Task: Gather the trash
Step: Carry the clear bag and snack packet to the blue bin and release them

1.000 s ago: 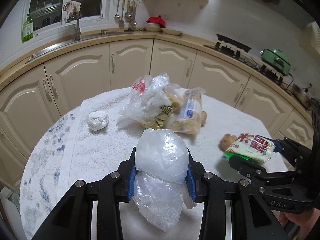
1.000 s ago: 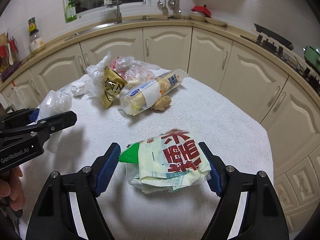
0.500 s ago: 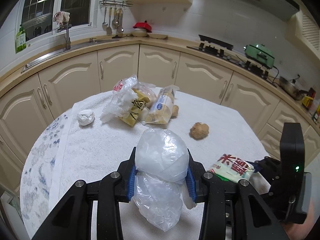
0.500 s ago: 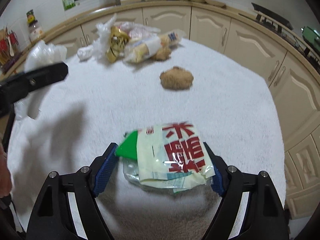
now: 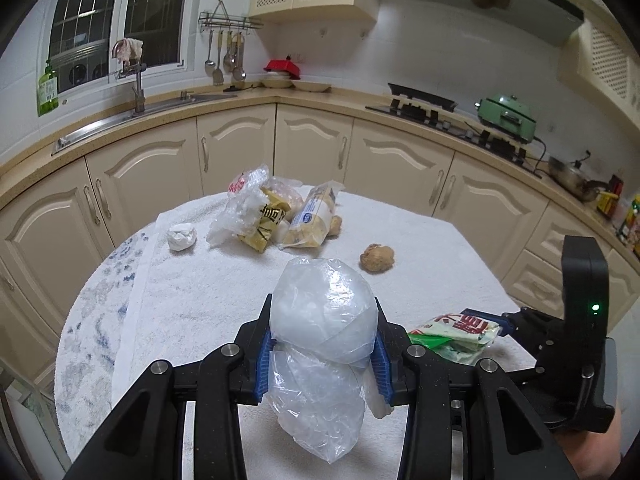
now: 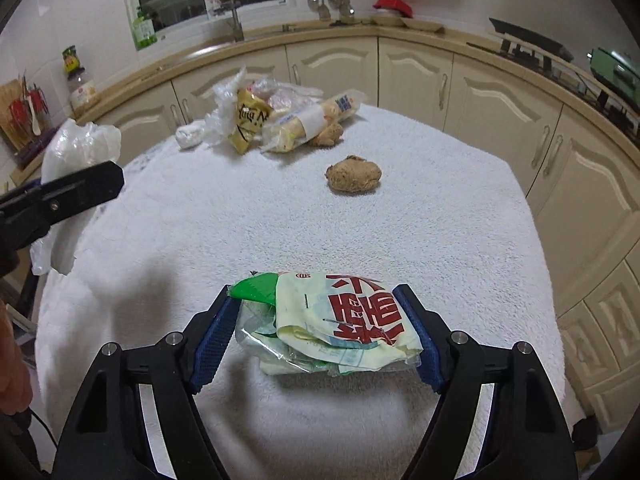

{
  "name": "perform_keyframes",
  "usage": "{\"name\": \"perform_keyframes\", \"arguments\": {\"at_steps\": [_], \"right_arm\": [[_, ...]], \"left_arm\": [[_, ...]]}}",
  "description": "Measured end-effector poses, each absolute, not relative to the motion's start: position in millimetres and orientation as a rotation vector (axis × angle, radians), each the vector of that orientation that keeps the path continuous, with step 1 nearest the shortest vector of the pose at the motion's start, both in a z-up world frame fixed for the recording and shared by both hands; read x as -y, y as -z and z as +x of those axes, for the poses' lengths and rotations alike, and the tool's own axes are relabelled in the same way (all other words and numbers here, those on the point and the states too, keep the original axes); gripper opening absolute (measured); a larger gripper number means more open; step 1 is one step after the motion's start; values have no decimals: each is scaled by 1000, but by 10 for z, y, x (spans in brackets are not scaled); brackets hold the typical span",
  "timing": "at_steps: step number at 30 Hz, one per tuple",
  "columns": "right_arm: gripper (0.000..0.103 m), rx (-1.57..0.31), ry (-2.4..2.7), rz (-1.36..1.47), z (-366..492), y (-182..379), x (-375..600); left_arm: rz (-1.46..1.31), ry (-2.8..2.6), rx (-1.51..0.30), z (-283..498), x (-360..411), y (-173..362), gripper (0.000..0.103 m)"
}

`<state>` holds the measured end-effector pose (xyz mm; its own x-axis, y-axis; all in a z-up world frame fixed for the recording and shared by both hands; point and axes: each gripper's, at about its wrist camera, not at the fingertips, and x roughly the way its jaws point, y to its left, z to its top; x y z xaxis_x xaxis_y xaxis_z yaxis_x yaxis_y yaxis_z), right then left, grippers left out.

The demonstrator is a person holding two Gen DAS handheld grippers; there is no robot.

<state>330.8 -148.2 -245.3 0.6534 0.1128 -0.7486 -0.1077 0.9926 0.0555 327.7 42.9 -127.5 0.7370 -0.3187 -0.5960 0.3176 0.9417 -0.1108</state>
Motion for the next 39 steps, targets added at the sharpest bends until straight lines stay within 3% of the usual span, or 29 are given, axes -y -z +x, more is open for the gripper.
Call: {"name": "perform_keyframes", "arguments": {"at_steps": [13, 26, 39], "right_arm": [[79, -695, -86, 83, 2790, 1879, 1884], [79, -545, 101, 194, 2029, 1387, 2881], [79, -566, 387, 329, 1210, 1655, 4078]], "left_arm": [[36, 407, -584, 2847, 9, 955, 37], [79, 566, -544, 2570, 983, 846, 37], [138, 773, -650, 2707, 2446, 1235, 37]]}}
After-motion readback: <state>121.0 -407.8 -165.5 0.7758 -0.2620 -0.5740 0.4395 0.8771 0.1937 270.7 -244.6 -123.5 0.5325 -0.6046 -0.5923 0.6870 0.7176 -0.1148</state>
